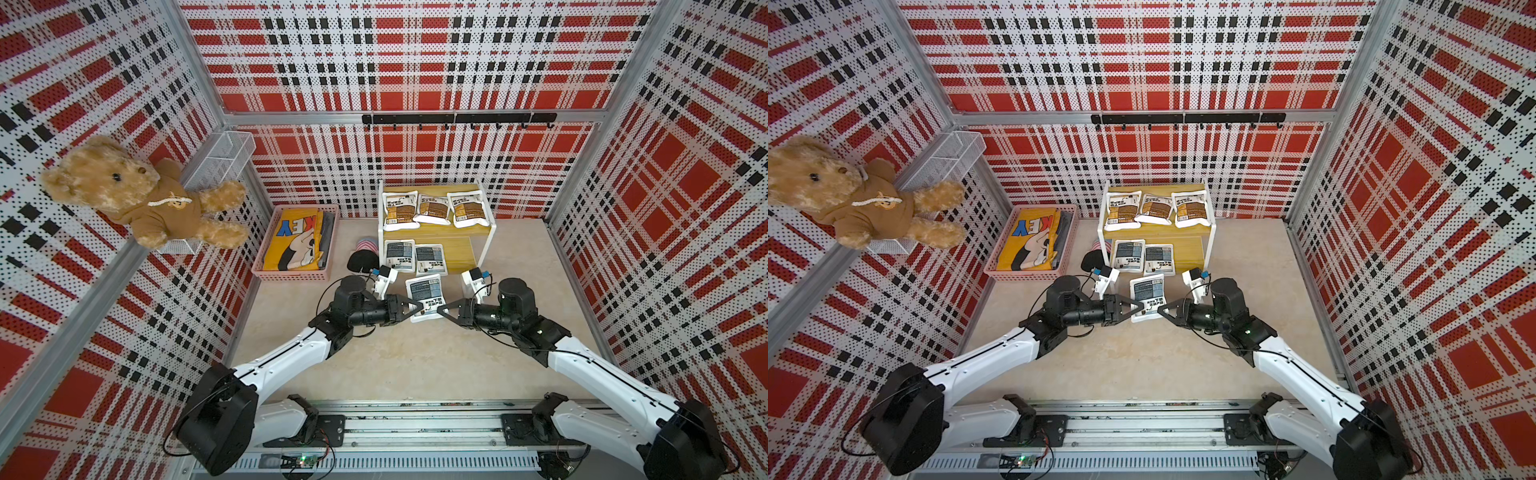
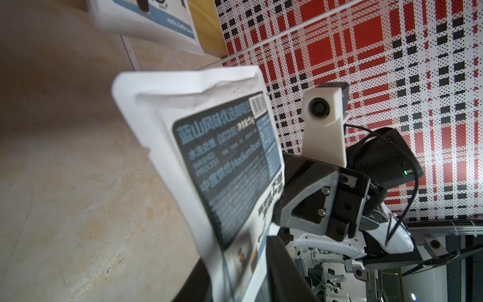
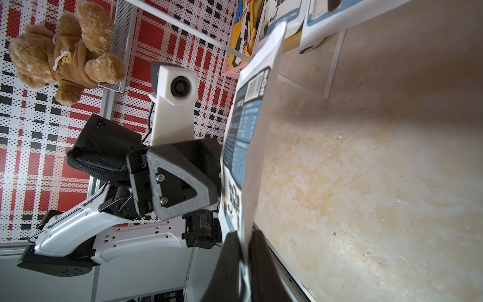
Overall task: Place the bagged coffee beans on the shelf by color
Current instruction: Pick up the bagged coffee beans at the center of the board.
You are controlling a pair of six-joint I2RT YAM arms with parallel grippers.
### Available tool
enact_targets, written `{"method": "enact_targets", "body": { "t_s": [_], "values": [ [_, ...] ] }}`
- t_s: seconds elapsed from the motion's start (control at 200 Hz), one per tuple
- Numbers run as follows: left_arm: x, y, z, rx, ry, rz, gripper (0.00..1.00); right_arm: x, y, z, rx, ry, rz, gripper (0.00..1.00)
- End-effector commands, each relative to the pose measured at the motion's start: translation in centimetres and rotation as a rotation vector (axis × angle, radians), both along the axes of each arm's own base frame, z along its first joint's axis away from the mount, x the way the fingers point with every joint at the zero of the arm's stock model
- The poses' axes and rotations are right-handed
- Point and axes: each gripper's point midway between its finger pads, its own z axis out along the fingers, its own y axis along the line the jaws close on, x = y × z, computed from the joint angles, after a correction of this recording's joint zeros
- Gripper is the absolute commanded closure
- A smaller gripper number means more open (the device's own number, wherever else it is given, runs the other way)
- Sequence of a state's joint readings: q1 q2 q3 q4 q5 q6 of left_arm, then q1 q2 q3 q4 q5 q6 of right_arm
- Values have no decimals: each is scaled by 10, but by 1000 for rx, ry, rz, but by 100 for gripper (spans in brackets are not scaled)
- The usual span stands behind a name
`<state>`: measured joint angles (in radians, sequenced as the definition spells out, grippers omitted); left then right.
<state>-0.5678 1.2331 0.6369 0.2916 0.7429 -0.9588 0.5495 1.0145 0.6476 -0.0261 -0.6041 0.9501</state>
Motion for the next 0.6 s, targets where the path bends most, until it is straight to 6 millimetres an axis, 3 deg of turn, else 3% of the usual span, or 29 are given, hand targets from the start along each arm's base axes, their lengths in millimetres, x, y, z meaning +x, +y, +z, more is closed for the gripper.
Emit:
{"method": "enact_targets", "body": {
  "t_s": [0.0,0.235,0.431,0.466,0.591],
  "values": [
    [7,4,13,1,-43,22,62,4,-13,5,-50,-26,-83,100],
    [18,30,11,16,-46,100,57,18,-57,21,-156,-67,-305,100],
    [17,43,0,30,-31,123,56,34,-60,32,-195,-74,-328,100],
    [16,44,-1,32,-31,127,56,35,-63,24,-245,-61,-317,100],
    [17,50,-5,44,-28,143,56,51,-69,26,-301,-60,-341,100]
  ]
}}
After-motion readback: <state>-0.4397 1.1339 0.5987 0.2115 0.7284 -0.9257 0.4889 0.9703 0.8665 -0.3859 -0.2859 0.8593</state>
